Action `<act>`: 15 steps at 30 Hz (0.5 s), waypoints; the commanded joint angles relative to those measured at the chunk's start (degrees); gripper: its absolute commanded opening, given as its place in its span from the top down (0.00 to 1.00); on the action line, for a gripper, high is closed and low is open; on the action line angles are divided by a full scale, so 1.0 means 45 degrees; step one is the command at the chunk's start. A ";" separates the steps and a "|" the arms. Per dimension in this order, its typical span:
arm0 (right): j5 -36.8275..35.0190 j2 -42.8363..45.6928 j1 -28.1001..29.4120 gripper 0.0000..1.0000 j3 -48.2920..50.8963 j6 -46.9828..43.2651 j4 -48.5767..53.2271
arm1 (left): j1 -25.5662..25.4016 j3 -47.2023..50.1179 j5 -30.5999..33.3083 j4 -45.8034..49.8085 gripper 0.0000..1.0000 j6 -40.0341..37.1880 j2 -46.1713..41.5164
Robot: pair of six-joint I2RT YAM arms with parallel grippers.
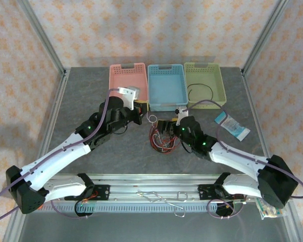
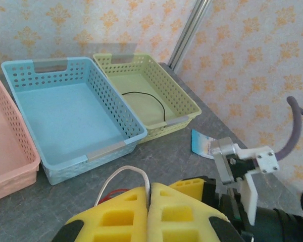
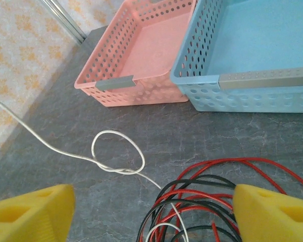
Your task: Untangle the cables
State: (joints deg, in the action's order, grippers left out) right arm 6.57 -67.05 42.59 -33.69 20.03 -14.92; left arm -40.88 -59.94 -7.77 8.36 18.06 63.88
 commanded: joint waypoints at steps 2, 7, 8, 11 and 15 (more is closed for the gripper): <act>0.1834 -0.0884 -0.0774 0.26 -0.0323 -0.0404 -0.1155 | -0.0050 0.0278 -0.0188 -0.0061 1.00 0.0043 -0.0208; 0.3100 -0.2205 -0.0968 0.35 -0.0887 -0.0652 -0.1659 | -0.0053 0.0354 -0.0186 -0.0098 1.00 0.0048 -0.0216; 0.3262 -0.2445 -0.0968 0.35 -0.0947 -0.0672 -0.1817 | -0.0055 0.0374 -0.0173 -0.0115 1.00 0.0047 -0.0225; 0.3385 -0.2829 -0.0968 0.36 -0.0951 -0.0738 -0.2308 | -0.0053 0.0392 -0.0207 -0.0120 1.00 0.0046 -0.0180; 0.3241 -0.3306 -0.0968 0.37 -0.1130 -0.0874 -0.2426 | -0.0046 0.0394 -0.0231 -0.0109 1.00 0.0029 -0.0184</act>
State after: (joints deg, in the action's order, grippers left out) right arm 20.03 -80.64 38.30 -36.69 17.65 -22.63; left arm -40.88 -58.43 -8.25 8.38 18.06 63.88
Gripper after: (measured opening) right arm 0.634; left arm 0.050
